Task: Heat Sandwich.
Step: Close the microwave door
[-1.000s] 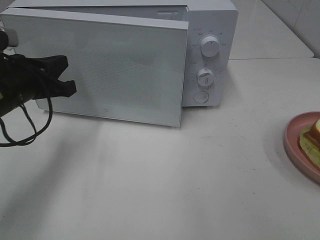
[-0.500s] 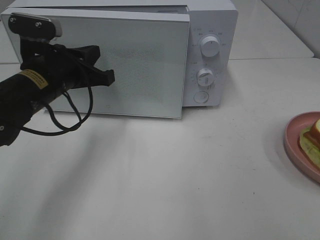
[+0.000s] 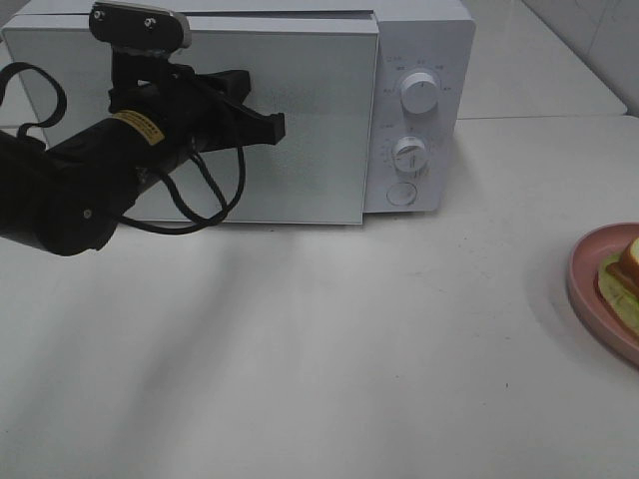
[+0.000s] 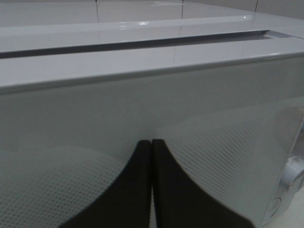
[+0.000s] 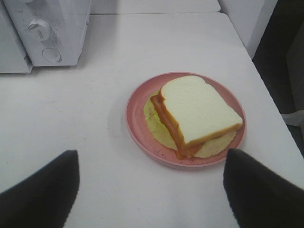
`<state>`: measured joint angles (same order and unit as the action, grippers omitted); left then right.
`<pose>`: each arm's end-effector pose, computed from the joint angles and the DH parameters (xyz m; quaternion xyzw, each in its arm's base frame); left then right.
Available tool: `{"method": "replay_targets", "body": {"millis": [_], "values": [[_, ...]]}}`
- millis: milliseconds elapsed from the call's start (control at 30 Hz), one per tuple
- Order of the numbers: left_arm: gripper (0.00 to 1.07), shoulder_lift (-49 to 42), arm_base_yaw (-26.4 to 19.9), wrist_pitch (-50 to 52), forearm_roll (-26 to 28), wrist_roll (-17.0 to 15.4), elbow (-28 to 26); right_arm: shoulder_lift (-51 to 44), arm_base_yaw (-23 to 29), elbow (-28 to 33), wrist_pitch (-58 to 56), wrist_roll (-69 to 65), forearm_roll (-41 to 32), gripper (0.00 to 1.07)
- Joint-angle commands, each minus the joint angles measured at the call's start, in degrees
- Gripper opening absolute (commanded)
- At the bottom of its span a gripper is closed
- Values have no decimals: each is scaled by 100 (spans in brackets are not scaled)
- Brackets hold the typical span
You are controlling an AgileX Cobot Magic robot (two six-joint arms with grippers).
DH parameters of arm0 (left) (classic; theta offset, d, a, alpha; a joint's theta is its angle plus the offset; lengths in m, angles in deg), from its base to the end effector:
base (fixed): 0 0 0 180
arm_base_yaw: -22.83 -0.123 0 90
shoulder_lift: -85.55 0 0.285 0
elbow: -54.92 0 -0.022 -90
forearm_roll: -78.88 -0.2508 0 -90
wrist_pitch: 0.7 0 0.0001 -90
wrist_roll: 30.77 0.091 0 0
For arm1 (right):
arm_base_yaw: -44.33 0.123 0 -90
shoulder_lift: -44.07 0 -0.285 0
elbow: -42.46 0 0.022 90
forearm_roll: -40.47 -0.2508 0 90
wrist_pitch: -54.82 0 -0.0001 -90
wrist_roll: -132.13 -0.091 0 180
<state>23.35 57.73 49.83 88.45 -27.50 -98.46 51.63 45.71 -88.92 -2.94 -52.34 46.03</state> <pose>0.3239 -0.2117 0.1771 0.1599 0.7152 -0.1750 0.6575 -0.0033 -0.0075 0.2816 0.0232 0.8371 -0.0207 0.5462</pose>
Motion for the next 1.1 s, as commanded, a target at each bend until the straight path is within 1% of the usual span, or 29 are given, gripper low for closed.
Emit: {"method": "replay_targets", "body": {"millis": [33, 167, 267, 333, 600, 800, 833, 967, 1100], "values": [[0, 143, 74, -86, 189, 138, -338, -160, -52, 0, 80, 80, 0, 76], [0, 258, 74, -172, 189, 138, -504, -160, -52, 0, 80, 80, 0, 76], [0, 350, 74, -401, 206, 138, -745, -160, -52, 0, 80, 80, 0, 76], [0, 372, 74, -418, 206, 138, -791, -160, -52, 0, 80, 80, 0, 76], [0, 705, 74, -682, 241, 138, -1381, -160, -52, 0, 80, 80, 0, 76], [0, 705, 74, -745, 206, 109, -1398, -160, -52, 0, 80, 80, 0, 76], [0, 688, 103, -796, 178, 63, -1398, -160, -52, 0, 80, 80, 0, 76], [0, 556, 206, -1089, 183, 69, -1387, -160, -52, 0, 80, 80, 0, 76], [0, 395, 344, -1180, 178, 69, -1169, -155, -52, 0, 80, 80, 0, 76]]}}
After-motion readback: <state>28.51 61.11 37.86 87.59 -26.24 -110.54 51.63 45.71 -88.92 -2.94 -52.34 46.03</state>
